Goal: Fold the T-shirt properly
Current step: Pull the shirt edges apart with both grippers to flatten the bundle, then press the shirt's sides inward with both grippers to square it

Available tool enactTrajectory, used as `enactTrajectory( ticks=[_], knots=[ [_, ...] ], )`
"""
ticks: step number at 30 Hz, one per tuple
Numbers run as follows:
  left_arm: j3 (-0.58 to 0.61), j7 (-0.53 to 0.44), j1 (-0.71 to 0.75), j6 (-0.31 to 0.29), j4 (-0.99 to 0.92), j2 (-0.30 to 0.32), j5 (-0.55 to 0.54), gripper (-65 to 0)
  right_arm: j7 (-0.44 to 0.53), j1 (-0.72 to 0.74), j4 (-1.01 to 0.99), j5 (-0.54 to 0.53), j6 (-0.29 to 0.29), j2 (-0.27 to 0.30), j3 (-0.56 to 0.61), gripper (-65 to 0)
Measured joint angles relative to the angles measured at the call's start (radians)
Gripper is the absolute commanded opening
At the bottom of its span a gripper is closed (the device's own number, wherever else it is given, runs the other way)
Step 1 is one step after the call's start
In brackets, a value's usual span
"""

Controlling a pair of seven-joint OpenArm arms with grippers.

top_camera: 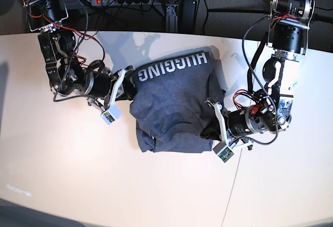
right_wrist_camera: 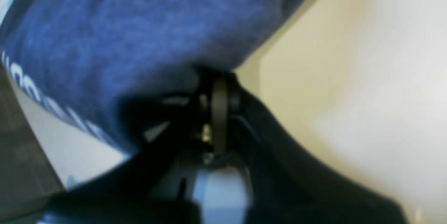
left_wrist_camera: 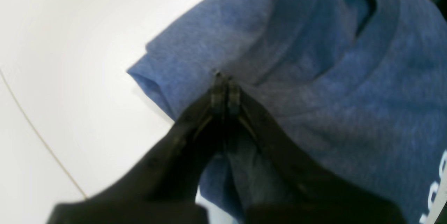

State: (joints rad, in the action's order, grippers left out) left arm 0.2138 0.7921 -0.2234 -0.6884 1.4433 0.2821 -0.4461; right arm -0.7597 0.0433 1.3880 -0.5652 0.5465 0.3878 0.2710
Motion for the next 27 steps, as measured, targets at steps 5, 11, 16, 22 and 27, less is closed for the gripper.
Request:
enactTrajectory(
  ticks=[5, 11, 16, 22, 27],
  knots=[
    [0.0, -0.004, -0.002, 0.0, 0.0, 0.0, 0.001, -65.0, 0.0, -0.047, 0.045, 0.01, 0.0, 0.0, -0.005, -65.0],
    [0.002, 0.112, -0.001, 0.0, 0.0, 0.082, -0.161, -65.0, -0.008, -0.043, 0.056, 0.02, 0.0, 0.0, -0.031, -65.0],
    [0.002, 0.154, 0.001, 0.0, 0.0, 0.189, -0.314, -65.0, -0.038, -0.009, 0.053, 0.003, 0.003, -0.003, -0.108, -65.0],
    [0.003, 0.19, 0.048, 0.0, 0.0, 0.253, -0.357, -65.0, -0.069, 0.043, 0.041, 0.035, 0.007, 0.005, -0.207, -65.0],
    [0.003, 0.192, 0.099, 0.0, 0.0, 0.252, -0.362, -65.0, -0.086, 0.092, 0.032, 0.054, 0.008, 0.005, -0.216, -65.0]
  ],
)
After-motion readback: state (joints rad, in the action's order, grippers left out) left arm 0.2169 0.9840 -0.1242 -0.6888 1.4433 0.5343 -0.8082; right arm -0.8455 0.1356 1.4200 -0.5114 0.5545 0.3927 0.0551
